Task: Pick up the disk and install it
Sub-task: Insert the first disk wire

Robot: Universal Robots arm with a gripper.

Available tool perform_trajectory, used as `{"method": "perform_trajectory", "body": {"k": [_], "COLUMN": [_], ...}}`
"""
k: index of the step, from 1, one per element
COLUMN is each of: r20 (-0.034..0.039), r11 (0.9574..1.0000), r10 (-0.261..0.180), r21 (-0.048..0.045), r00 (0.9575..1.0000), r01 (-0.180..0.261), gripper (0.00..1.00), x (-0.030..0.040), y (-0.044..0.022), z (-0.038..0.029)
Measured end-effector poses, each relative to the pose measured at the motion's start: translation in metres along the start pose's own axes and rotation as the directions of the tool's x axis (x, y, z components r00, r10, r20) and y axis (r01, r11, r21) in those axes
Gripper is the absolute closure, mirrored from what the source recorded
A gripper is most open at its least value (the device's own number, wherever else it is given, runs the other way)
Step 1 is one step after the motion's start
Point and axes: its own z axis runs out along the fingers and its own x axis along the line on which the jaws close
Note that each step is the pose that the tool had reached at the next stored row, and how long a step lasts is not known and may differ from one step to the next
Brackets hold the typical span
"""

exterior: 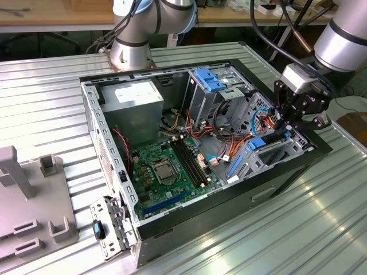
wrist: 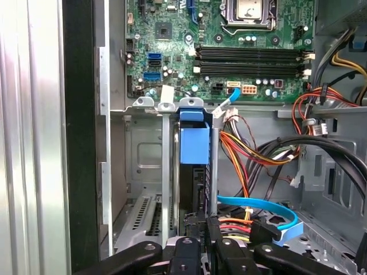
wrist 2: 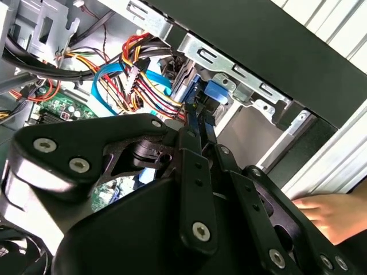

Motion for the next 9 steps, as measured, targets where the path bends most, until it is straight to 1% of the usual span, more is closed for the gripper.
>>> {"method": "perform_trajectory", "body": {"k": [1, 2, 5, 9], "r20": [0.0052, 0.0073, 0.0097, 0.0099], "r11": [1.0000, 1.0000, 0.9998, 0.9997], "r10": [-0.003, -0.003, -0.004, -0.004], "r21": [0.0040, 0.0076, 0.0210, 0.0225], "r00": [1.0000, 1.0000, 0.9999, 0.9999], "r01": [0.003, 0.003, 0.004, 0.004], "gripper": [0.83, 0.83, 0.83, 0.83], "x": [0.0004, 0.0004, 0.0009, 0.0009], "y": [0.0008, 0.0017, 0.0052, 0.0068], "z": [0.0003, 0.0005, 0.0010, 0.0010]}}
